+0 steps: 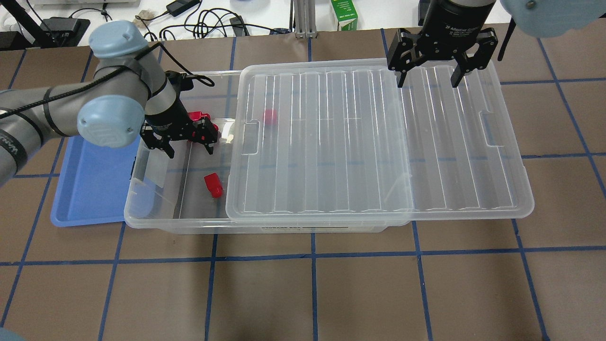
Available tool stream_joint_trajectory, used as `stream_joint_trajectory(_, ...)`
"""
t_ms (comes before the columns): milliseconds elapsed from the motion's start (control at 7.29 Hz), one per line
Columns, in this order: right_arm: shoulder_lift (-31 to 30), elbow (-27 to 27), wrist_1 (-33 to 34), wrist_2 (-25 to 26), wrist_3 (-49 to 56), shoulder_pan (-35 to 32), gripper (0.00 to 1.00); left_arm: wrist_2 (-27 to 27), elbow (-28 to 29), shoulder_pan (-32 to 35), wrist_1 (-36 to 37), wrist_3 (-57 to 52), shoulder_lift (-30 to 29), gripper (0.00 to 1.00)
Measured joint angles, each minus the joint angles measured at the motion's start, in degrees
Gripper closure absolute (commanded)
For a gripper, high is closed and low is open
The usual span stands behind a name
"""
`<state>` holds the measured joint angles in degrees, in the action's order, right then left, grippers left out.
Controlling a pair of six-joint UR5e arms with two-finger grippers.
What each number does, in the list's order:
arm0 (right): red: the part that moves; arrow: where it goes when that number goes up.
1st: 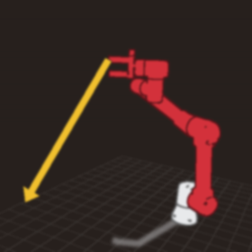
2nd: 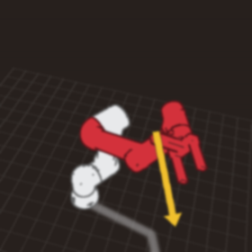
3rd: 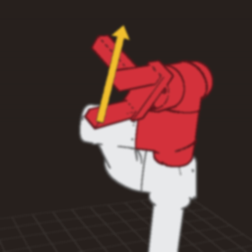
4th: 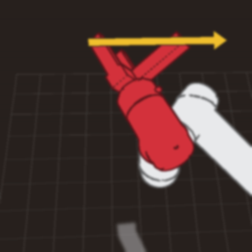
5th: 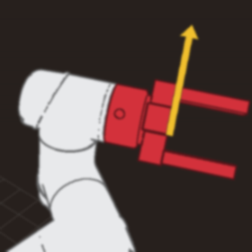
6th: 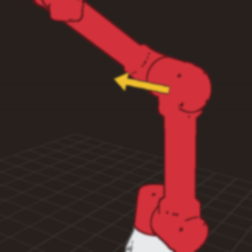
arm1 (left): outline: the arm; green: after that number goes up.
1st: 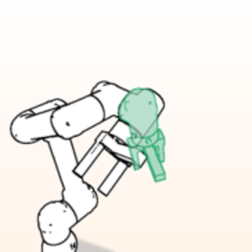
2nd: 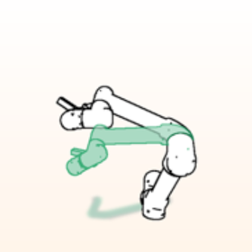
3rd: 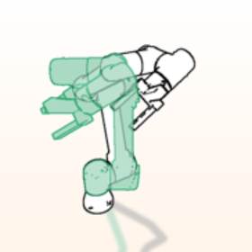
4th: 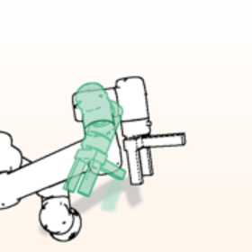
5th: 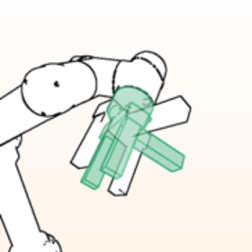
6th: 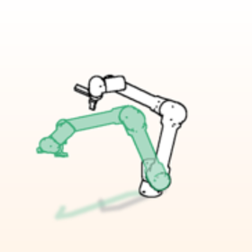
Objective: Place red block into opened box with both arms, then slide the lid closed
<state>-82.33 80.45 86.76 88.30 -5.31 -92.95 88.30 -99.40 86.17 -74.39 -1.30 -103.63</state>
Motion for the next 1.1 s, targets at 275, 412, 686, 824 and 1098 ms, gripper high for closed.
stream_joint_trajectory(275, -1.66, 1.52, -0.09, -0.52, 0.16, -0.18, 0.00, -0.24, 8.37, 0.43, -11.46, -0.01, 3.81, 0.00)
stream_joint_trajectory(412, -2.85, 2.24, -0.11, -0.56, 0.26, -0.20, 0.00, -0.25, 10.70, 0.71, -14.87, -0.02, 6.20, 0.00)
stream_joint_trajectory(686, -4.75, 2.99, -0.23, -0.47, 0.44, -0.21, 0.00, -0.10, 11.98, 1.83, -17.97, -0.07, 11.30, 0.00)
stream_joint_trajectory(824, -5.14, 3.08, -0.26, -0.32, 0.51, -0.17, 0.00, -0.05, 11.98, 2.68, -18.39, -0.16, 12.73, 0.00)
stream_joint_trajectory(1098, -5.27, 2.97, -0.60, -0.28, 0.32, 0.03, 0.00, 0.04, 12.58, 2.65, -18.36, -3.15, 13.73, 0.00)
